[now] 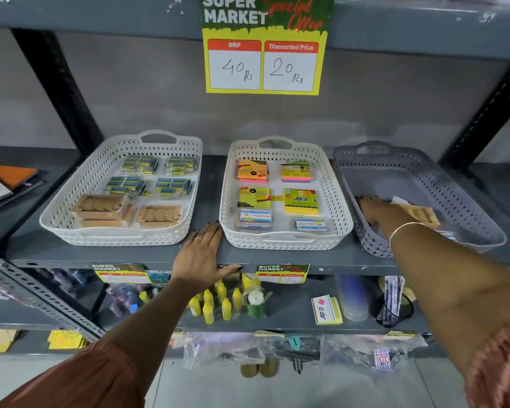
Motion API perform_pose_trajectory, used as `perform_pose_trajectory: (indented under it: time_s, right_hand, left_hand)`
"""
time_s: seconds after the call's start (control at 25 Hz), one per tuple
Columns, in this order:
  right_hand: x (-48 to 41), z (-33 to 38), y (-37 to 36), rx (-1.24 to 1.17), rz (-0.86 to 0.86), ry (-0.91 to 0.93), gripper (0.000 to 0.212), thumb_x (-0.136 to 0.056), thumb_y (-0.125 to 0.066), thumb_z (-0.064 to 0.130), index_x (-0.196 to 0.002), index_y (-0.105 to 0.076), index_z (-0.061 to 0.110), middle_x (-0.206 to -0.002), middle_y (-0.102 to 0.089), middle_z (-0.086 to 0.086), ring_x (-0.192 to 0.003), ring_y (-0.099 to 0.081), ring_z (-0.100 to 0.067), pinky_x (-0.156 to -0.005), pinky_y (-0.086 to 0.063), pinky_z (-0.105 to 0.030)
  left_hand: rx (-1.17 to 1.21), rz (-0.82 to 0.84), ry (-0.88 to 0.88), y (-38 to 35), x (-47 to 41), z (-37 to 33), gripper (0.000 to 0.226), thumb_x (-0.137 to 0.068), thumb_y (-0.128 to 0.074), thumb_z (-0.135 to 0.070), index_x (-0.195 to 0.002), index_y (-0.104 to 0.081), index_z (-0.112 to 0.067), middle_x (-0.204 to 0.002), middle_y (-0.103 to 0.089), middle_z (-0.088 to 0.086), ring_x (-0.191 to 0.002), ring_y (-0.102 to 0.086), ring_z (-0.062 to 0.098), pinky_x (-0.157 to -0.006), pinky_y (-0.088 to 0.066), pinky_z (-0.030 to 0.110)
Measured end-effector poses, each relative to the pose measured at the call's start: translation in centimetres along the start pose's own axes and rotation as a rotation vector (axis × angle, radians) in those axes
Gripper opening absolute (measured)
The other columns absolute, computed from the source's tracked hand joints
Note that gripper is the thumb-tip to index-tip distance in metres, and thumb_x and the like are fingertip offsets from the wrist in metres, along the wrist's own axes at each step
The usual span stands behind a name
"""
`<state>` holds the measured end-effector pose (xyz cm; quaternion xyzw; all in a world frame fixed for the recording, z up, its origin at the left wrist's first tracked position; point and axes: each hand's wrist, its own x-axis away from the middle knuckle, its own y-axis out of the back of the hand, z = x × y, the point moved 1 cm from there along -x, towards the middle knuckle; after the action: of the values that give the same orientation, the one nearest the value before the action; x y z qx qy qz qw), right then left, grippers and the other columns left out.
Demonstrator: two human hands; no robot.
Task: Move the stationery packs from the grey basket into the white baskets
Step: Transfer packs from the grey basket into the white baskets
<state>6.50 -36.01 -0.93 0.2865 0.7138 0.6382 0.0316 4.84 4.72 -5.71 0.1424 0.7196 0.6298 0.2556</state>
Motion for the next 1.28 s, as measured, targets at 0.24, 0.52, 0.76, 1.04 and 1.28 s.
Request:
perform_pose_trajectory:
  time_s: [0.24,0.52,0.76,1.04,1.28]
  right_hand:
    - [-0.7,-0.5,-0.2,0.006,-0.009,-0.023,0.067,-0.092,-0.051,0.014,-0.151,-0.019,0.007,-0.158,-0.016,-0.017,-0.145,-0.022,-0.038,-0.117,-0.025,-0.046]
    - [-0.2,-0.6,2.3,0.097,-0.012,0.096,0.073,-0.081,-0.067,0.017,-0.144,-0.031,0.011,-0.152,-0.032,-0.015,-0.141,-0.027,-0.033,-0.116,-0.029,-0.045]
    - [2.4,0.1,10.3,-0.045,-0.206,0.017,0.087,-0.065,-0.077,0.038,-0.136,-0.042,0.001,-0.142,-0.041,-0.024,-0.132,-0.038,-0.037,-0.108,-0.035,-0.036]
    - [3.9,13.6,13.6,-0.141,-0.314,0.341,0.078,-0.066,-0.078,0.038,-0.130,-0.046,0.008,-0.133,-0.043,-0.020,-0.126,-0.038,-0.036,-0.099,-0.042,-0.039]
    - [3.3,22.5,8.5,-0.018,-0.159,0.494,0.081,-0.067,-0.078,0.036,-0.135,-0.043,0.008,-0.144,-0.033,-0.017,-0.137,-0.027,-0.033,-0.108,-0.038,-0.044]
  left_hand:
    - [-0.004,0.023,0.006,0.3,0.1,0.0,0.097,-0.074,-0.028,-0.079,-0.129,-0.048,-0.001,-0.131,-0.055,0.017,-0.121,-0.050,0.031,-0.101,-0.038,0.049]
    - [0.000,0.013,0.004,0.3,0.1,0.0,0.097,-0.076,-0.027,-0.079,-0.130,-0.047,-0.002,-0.131,-0.055,0.016,-0.121,-0.050,0.030,-0.102,-0.038,0.048]
    - [-0.012,-0.010,0.002,0.1,0.3,0.1,0.095,-0.075,-0.032,-0.077,-0.129,-0.048,-0.001,-0.130,-0.056,0.015,-0.121,-0.051,0.029,-0.101,-0.038,0.049]
    - [0.021,0.024,0.032,0.4,0.2,0.0,0.100,-0.079,-0.011,-0.080,-0.124,-0.054,-0.002,-0.125,-0.060,0.014,-0.116,-0.056,0.027,-0.094,-0.044,0.049]
    - [0.025,-0.004,0.011,-0.1,-0.1,0.2,0.098,-0.075,-0.023,-0.081,-0.127,-0.052,-0.002,-0.129,-0.058,0.015,-0.118,-0.053,0.028,-0.097,-0.041,0.048]
